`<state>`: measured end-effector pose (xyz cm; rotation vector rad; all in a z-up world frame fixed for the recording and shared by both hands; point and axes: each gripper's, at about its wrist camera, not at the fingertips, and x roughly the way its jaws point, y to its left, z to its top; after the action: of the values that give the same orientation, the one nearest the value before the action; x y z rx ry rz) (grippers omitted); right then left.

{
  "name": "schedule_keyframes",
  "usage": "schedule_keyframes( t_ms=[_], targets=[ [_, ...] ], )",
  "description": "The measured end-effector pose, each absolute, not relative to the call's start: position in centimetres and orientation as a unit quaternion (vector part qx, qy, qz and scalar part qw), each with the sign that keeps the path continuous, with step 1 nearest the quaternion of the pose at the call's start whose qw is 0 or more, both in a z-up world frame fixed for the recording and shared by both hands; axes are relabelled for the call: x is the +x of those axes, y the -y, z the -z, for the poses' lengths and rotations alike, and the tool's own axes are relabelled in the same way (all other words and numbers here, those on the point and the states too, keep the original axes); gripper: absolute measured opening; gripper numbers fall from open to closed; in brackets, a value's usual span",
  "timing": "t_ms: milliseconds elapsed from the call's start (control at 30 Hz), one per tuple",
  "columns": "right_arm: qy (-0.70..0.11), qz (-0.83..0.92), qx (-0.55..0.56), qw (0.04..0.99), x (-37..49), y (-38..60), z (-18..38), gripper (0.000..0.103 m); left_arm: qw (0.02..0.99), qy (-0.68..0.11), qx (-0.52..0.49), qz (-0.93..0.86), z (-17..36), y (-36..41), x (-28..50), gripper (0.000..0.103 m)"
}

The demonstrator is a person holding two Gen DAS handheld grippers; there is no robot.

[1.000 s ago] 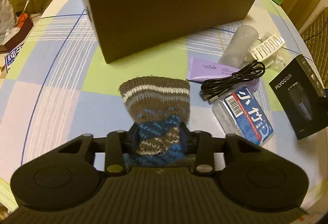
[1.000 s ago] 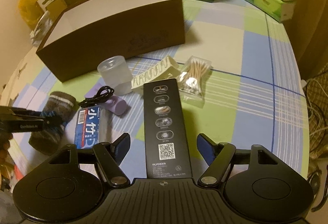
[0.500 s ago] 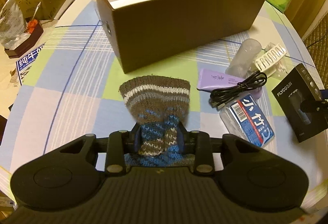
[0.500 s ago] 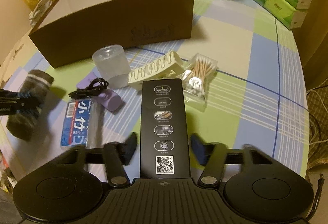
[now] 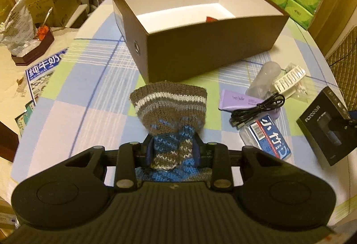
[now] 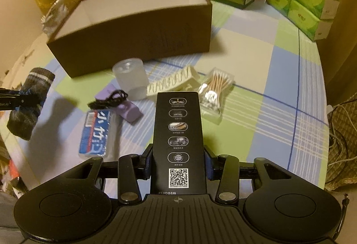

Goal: Organize objects
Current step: 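Lift the striped sock with the left gripper while the right gripper lifts the black box, then release the sock into the brown box with the left gripper while the right releases the black box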

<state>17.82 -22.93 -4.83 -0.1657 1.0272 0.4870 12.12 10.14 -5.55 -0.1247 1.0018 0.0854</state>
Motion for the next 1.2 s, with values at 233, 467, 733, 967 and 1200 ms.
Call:
schedule_keyframes(
  t_ms=[233,467,733,967,1200],
  targets=[
    [-0.442,-0.251,-0.063,0.859,17.9,23.1,0.6,0.04,0.887,-0.456,-0.061,-0.043,2.6,-11.4,11.4,0.028],
    [-0.39,-0.284,-0.062,0.874,20.0,21.8,-3.7,0.04,0.901,-0.425,-0.078,-0.031,-0.9,-12.3,12.0,0.028],
    [-0.349,-0.312,-0.07,0.881,24.3,18.8,-6.6,0.04,0.923,-0.377,-0.077,-0.023,-4.2,-13.6,15.5,0.028],
    [-0.33,-0.325,-0.066,0.884,30.1,14.8,-7.6,0.04,0.934,-0.35,-0.062,-0.023,-6.1,-14.4,20.4,0.028],
    [-0.335,-0.324,-0.066,0.882,36.2,11.6,-6.7,0.04,0.931,-0.358,-0.065,-0.025,-5.7,-15.0,25.9,0.028]
  ],
)
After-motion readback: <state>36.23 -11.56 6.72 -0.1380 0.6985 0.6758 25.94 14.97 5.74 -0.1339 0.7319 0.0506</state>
